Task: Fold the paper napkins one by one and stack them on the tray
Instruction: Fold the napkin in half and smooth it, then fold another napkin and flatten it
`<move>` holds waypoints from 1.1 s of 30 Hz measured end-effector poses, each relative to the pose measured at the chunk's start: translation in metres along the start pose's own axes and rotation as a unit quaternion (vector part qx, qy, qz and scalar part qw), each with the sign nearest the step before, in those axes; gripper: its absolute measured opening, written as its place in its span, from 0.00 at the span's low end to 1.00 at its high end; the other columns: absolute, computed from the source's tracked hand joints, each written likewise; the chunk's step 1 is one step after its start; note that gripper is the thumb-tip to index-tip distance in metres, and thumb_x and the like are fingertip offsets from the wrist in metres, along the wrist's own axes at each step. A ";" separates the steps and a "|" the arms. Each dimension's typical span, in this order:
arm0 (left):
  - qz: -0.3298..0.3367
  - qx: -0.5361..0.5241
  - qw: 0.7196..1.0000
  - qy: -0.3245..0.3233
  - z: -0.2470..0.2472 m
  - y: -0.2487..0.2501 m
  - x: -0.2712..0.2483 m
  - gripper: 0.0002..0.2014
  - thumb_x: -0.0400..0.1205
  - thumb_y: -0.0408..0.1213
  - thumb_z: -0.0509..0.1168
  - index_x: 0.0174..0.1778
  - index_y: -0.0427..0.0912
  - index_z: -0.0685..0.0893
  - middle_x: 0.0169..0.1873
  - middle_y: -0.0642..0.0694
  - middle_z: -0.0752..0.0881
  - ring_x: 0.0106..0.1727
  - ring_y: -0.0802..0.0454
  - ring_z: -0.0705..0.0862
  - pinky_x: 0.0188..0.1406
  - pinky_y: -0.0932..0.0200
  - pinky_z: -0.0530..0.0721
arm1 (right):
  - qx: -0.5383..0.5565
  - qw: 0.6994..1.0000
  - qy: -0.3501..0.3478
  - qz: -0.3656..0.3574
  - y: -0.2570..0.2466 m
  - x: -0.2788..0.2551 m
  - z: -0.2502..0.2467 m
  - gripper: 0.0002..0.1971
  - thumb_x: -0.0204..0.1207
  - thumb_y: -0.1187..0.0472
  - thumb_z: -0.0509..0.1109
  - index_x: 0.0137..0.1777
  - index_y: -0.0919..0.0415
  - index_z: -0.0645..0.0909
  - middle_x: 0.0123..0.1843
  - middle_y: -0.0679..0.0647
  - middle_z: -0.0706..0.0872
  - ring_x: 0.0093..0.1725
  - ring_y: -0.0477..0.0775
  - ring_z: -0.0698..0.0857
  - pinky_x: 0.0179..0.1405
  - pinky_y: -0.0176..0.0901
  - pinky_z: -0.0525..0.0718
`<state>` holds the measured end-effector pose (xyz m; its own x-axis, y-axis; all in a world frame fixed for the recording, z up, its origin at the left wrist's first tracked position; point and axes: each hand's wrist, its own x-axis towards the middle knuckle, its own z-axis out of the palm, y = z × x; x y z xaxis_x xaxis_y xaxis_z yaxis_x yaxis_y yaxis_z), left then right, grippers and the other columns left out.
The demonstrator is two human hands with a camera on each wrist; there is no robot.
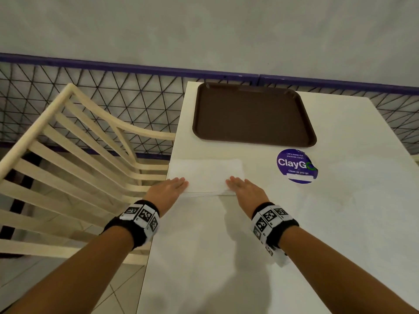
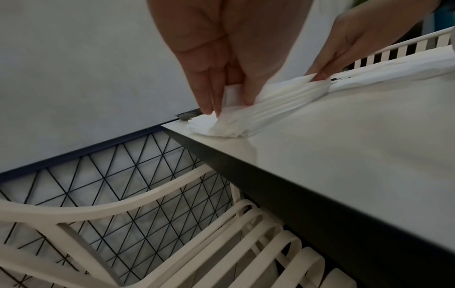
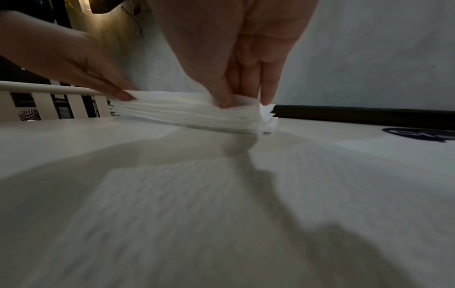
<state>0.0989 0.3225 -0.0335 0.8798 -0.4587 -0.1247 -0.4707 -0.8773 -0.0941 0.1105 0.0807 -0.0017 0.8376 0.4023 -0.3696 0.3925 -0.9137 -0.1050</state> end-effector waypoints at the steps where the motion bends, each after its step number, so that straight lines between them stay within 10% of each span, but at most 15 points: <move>1: -0.006 -0.005 1.000 0.001 0.002 -0.001 0.000 0.36 0.32 0.21 0.83 0.40 0.35 0.91 0.38 0.41 0.91 0.32 0.48 0.91 0.20 0.59 0.84 | 0.000 1.000 -0.006 -0.001 0.000 0.001 0.002 0.30 0.83 0.75 0.46 0.83 0.57 0.47 0.85 0.51 0.48 0.83 0.51 0.55 0.81 0.40 0.51; 4: -0.021 0.004 0.999 -0.024 -0.010 0.009 0.002 0.31 0.57 0.25 0.81 0.58 0.30 0.85 0.57 0.36 0.86 0.53 0.46 0.88 0.45 0.56 0.87 | -0.008 1.000 -0.023 -0.016 0.005 0.001 0.009 0.29 0.84 0.71 0.46 0.83 0.59 0.45 0.85 0.54 0.46 0.84 0.51 0.50 0.82 0.43 0.46; 7: -0.057 0.010 0.997 -0.049 -0.016 0.015 -0.002 0.24 0.86 0.40 0.49 0.80 0.41 0.59 0.80 0.45 0.61 0.79 0.48 0.62 0.79 0.51 0.59 | 0.005 1.000 -0.001 -0.007 0.018 -0.009 0.009 0.26 0.87 0.62 0.45 0.83 0.59 0.44 0.85 0.54 0.47 0.84 0.50 0.49 0.82 0.43 0.44; 11: -0.051 -0.047 0.997 0.029 -0.027 0.041 0.001 0.24 0.74 0.48 0.57 0.59 0.39 0.84 0.56 0.38 0.86 0.57 0.39 0.85 0.60 0.43 0.80 | 0.093 0.993 0.019 0.069 0.052 -0.045 0.010 0.26 0.87 0.57 0.50 0.83 0.55 0.50 0.85 0.49 0.52 0.83 0.48 0.53 0.81 0.38 0.47; 18: 0.174 -0.077 0.982 0.009 -0.027 0.135 0.024 0.27 0.49 0.51 0.83 0.43 0.46 0.90 0.41 0.51 0.89 0.42 0.53 0.90 0.38 0.62 0.87 | 0.153 0.973 0.016 0.169 0.091 -0.121 0.035 0.21 0.81 0.53 0.63 0.73 0.54 0.71 0.71 0.50 0.72 0.73 0.49 0.70 0.70 0.39 0.70; 21: 0.164 -0.094 0.982 -0.016 -0.032 0.170 0.033 0.28 0.64 0.51 0.78 0.58 0.43 0.86 0.59 0.46 0.85 0.61 0.55 0.84 0.55 0.67 0.81 | 0.189 0.966 -0.019 0.178 0.092 -0.141 0.053 0.24 0.78 0.53 0.67 0.72 0.56 0.72 0.73 0.50 0.71 0.73 0.50 0.71 0.73 0.40 0.70; 24: 0.150 -0.084 0.981 -0.089 -0.028 0.188 0.042 0.27 0.86 0.45 0.53 0.81 0.45 0.55 0.82 0.50 0.53 0.82 0.56 0.53 0.77 0.63 0.53 | 0.201 0.963 -0.022 0.175 0.092 -0.150 0.067 0.27 0.77 0.53 0.68 0.74 0.57 0.69 0.77 0.49 0.66 0.77 0.48 0.66 0.76 0.37 0.64; 33: 0.153 -0.093 0.977 -0.119 -0.020 0.203 0.047 0.36 0.79 0.59 0.59 0.81 0.51 0.57 0.82 0.50 0.51 0.82 0.53 0.52 0.79 0.58 0.54 | 0.220 0.960 0.020 0.173 0.092 -0.157 0.073 0.22 0.80 0.52 0.65 0.73 0.54 0.73 0.80 0.46 0.63 0.78 0.48 0.66 0.75 0.37 0.62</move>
<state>0.0463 0.1198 -0.0383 0.6492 -0.6770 -0.3467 -0.6697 -0.7249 0.1615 -0.0127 -0.0709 -0.0210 0.9065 0.0634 -0.4174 -0.1038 -0.9248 -0.3659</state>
